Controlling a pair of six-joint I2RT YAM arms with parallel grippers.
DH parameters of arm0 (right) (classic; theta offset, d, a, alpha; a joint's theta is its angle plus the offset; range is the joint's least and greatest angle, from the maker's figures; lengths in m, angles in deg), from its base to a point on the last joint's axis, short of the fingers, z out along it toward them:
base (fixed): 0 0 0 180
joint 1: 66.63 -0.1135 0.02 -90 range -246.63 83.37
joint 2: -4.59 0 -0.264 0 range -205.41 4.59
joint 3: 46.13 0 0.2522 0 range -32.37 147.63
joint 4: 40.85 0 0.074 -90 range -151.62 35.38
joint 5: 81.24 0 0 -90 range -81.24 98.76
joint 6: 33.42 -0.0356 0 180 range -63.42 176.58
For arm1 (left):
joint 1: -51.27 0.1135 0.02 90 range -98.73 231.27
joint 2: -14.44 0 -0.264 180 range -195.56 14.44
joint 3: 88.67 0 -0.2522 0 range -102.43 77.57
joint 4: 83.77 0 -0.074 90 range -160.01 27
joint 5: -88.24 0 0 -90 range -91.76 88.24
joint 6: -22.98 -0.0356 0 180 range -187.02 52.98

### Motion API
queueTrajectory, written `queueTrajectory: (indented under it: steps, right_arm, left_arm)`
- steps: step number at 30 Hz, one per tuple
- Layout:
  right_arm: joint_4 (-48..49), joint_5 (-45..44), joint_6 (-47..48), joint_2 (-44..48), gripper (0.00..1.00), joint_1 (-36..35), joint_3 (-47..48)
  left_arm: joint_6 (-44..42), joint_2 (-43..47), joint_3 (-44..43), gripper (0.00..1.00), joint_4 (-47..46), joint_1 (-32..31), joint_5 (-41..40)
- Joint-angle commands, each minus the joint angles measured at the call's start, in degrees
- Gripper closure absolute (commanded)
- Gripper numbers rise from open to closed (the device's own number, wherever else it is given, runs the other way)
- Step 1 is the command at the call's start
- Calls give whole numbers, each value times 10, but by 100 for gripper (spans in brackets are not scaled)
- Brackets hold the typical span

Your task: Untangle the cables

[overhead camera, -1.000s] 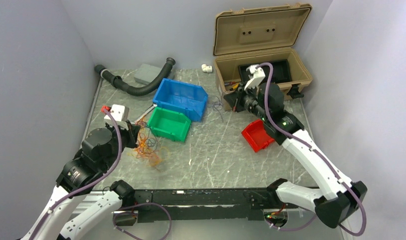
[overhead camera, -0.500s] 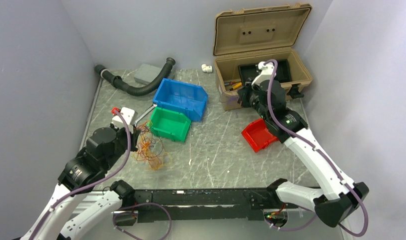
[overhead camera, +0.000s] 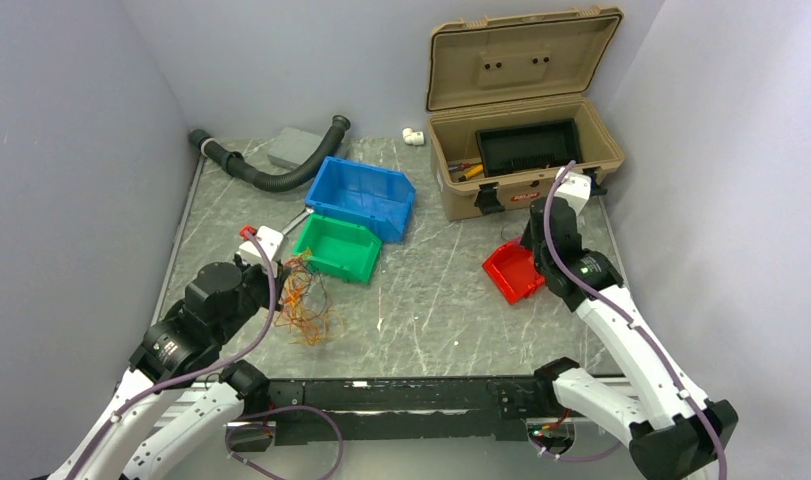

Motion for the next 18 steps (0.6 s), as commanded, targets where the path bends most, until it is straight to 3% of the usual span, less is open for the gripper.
queueTrajectory:
  steps: [1, 8, 9, 10, 11, 14, 18]
  right_arm:
    - [10, 4, -78, -5, 100, 42, -42]
    - [-16, -17, -162, -12, 93, 92, -66]
    - [-30, -38, -182, -8, 78, 91, -62]
    - [-43, -49, -182, -5, 36, 91, -54]
    - [-43, -39, -160, -4, 3, 91, -47]
    - [-17, 64, -69, 7, 0, 91, -39]
    - [125, 425, 65, 69, 0, 90, -91]
  left_arm:
    - [4, 19, 19, 100, -44, 0, 32]
    - [21, 3, 12, 100, -16, 0, 76]
    - [23, 3, 13, 100, -17, 0, 83]
    - [24, 3, 14, 100, -20, 0, 96]
    - [22, 4, 15, 100, -24, 0, 108]
    - [21, 2, 15, 100, -39, 1, 147]
    - [14, -12, 9, 100, -66, 0, 248]
